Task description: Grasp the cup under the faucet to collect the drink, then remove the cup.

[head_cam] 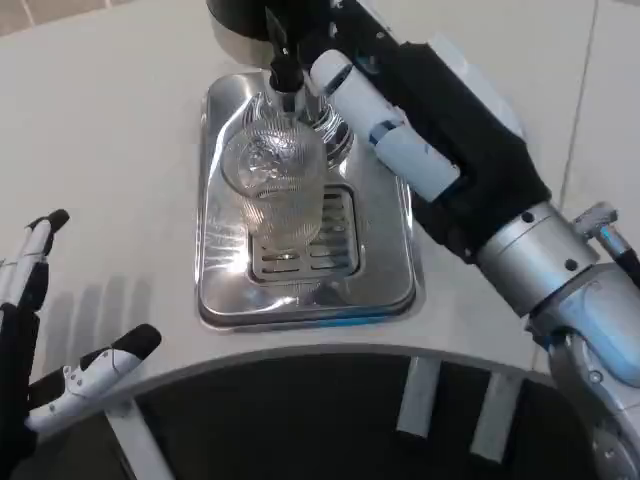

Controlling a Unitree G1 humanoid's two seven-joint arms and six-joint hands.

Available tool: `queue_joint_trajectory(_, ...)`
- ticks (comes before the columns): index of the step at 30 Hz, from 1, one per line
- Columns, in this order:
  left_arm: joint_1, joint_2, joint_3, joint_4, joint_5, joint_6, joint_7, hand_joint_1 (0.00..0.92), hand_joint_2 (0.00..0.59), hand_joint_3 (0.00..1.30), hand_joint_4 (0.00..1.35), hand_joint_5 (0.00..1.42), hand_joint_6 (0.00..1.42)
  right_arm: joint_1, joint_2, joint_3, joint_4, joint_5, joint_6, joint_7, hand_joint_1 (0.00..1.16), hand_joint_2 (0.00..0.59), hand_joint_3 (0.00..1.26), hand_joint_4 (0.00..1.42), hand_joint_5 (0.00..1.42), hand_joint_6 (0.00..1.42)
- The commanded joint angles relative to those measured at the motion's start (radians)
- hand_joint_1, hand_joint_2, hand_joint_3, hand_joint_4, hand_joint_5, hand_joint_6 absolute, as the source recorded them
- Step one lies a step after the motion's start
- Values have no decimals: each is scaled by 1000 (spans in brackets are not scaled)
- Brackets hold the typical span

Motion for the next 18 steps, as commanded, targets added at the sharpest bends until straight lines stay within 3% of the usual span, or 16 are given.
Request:
queue_joint_trajectory(1, 10, 5, 7, 11, -11, -12, -2, 0, 35, 95, 0, 156, 132, 4, 14, 34, 4, 17, -8, 7, 236, 586, 0, 0, 0, 0)
queue_joint_trajectory(9, 9, 3, 5, 17, -15, -15, -6, 0, 35, 95, 0, 156, 135, -3, -26, 41, -28, 17, 26, 22, 229, 586, 0, 0, 0, 0)
queue_joint_trajectory(13, 4, 1, 3, 21, -15, -15, -6, 0, 35, 95, 0, 156, 135, -12, -63, 54, -54, -2, 52, 32, 124, 568, 0, 0, 0, 0)
queue_joint_trajectory(15, 3, 0, 2, 22, -15, -16, -6, 0, 35, 95, 0, 156, 135, -23, -93, 69, -74, -26, 70, 36, 26, 549, 0, 0, 0, 0)
queue_joint_trajectory(18, 3, -1, 1, 23, -15, -16, -6, 0, 35, 95, 0, 156, 135, -53, -160, 102, -117, -101, 95, 50, 0, 532, 9, 0, 0, 0)
